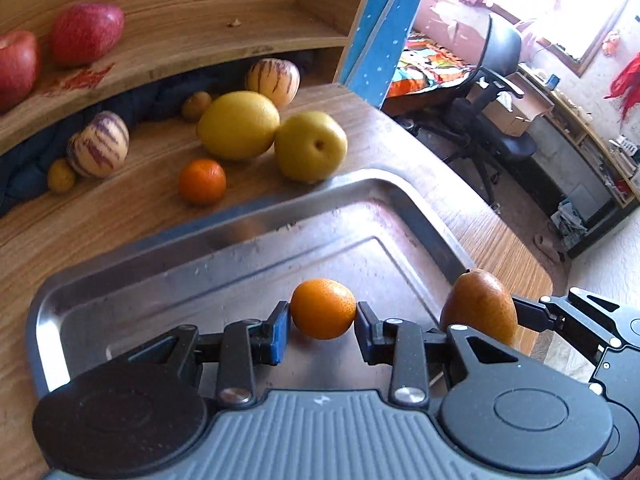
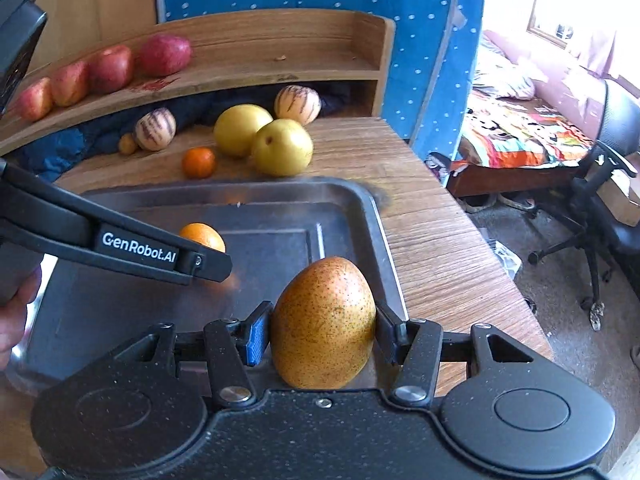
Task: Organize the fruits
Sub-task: 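Carry both fruits over the steel tray and open the right tool to drop the pear, then lower the tangerine onto the tray and open the left tool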
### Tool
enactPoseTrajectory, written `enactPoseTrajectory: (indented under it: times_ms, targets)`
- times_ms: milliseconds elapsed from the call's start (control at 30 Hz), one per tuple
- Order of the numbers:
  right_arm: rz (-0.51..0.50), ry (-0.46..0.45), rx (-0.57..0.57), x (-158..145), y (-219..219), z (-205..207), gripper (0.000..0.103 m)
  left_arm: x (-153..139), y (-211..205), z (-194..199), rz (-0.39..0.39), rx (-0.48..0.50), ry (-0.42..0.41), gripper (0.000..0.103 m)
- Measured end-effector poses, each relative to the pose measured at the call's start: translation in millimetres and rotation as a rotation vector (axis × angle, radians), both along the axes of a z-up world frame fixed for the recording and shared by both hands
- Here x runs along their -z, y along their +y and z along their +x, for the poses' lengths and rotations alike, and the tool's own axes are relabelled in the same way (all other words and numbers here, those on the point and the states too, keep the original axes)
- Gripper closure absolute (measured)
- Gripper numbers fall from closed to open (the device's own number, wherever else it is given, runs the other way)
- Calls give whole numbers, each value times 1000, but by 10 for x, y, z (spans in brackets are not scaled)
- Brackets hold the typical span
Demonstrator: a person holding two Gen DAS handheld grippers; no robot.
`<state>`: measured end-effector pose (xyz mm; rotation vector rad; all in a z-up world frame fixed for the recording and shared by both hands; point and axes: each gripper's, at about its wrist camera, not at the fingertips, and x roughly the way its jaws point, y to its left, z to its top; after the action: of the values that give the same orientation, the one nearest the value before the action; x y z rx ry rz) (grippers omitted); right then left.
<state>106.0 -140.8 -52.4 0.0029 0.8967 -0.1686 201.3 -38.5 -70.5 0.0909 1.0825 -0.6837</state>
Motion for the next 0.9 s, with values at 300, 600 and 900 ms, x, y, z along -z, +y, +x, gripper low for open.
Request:
enactPoseTrajectory:
  times_ms: [300,600,900]
  targets:
    - [1,-52,-58,-100,-27,-142,26,-67,62,-132,19,-72,-2,54]
    - [41,-84,-114,-221,9,-582,5,-276,274,-547,62,-181,-57,16]
    - [79,-84,-195,-266,65,-938,1,-388,618,-1041,152,-267,-61,2]
